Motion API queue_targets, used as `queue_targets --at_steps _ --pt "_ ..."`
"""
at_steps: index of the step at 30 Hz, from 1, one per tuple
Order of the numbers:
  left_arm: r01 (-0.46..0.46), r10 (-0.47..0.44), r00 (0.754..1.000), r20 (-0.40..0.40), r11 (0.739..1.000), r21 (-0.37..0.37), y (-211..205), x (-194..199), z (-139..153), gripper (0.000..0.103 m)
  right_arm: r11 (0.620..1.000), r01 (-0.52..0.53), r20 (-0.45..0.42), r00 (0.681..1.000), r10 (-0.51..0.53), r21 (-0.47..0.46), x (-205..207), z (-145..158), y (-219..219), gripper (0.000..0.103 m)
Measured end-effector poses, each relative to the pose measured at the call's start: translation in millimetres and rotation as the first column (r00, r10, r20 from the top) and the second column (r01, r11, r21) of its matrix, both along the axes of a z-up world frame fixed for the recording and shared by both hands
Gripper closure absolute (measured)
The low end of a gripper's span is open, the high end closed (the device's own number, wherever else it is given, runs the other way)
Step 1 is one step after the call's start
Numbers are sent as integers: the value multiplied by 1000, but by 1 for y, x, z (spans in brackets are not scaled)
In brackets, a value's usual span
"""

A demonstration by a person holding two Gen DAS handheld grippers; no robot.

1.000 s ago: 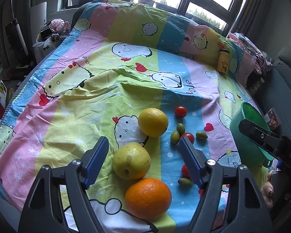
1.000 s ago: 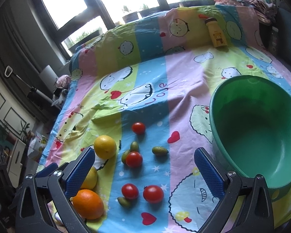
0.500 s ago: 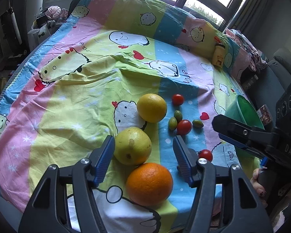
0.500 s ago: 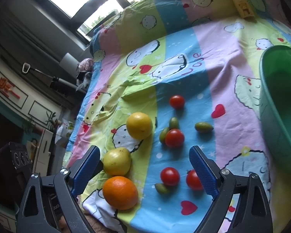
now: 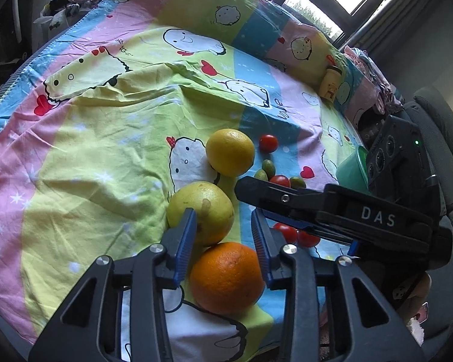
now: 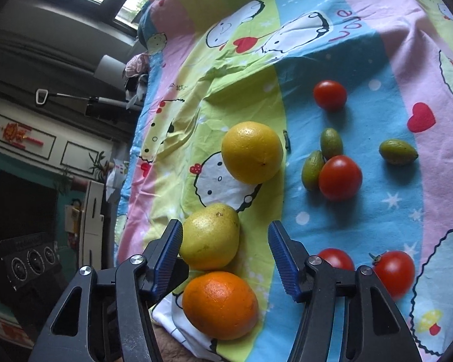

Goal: Organize fruits
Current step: 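Close the right tool's fingers around the yellow pear, then lift the pear with the right tool and carry it over the green basin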

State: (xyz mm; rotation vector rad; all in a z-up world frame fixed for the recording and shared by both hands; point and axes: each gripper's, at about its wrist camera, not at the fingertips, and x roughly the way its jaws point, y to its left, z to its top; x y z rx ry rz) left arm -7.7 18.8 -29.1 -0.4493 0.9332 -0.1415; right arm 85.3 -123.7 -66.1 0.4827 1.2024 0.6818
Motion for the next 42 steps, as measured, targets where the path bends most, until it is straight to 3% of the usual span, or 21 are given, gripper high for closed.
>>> queue_targets --at_steps 5,19,28,37,42 --pt "-3 3 1000 -3 1000 -11 5 0 -1 67 1000 -11 -44 999 12 29 7 -7 4 42" --pt "-20 25 998 -53 997 81 7 5 -10 65 995 -56 -114 991 65 86 12 -18 25 42" --pt "-14 22 996 -81 996 93 3 11 -16 56 996 -78 -145 986 82 33 11 -30 41 42" --pt "-1 9 997 -70 994 111 -2 12 -16 55 997 -80 -86 993 79 -8 6 -24 40 42" --pt "12 -10 1000 -25 993 114 -11 11 -8 55 998 -56 -49 997 55 -13 4 -14 30 42"
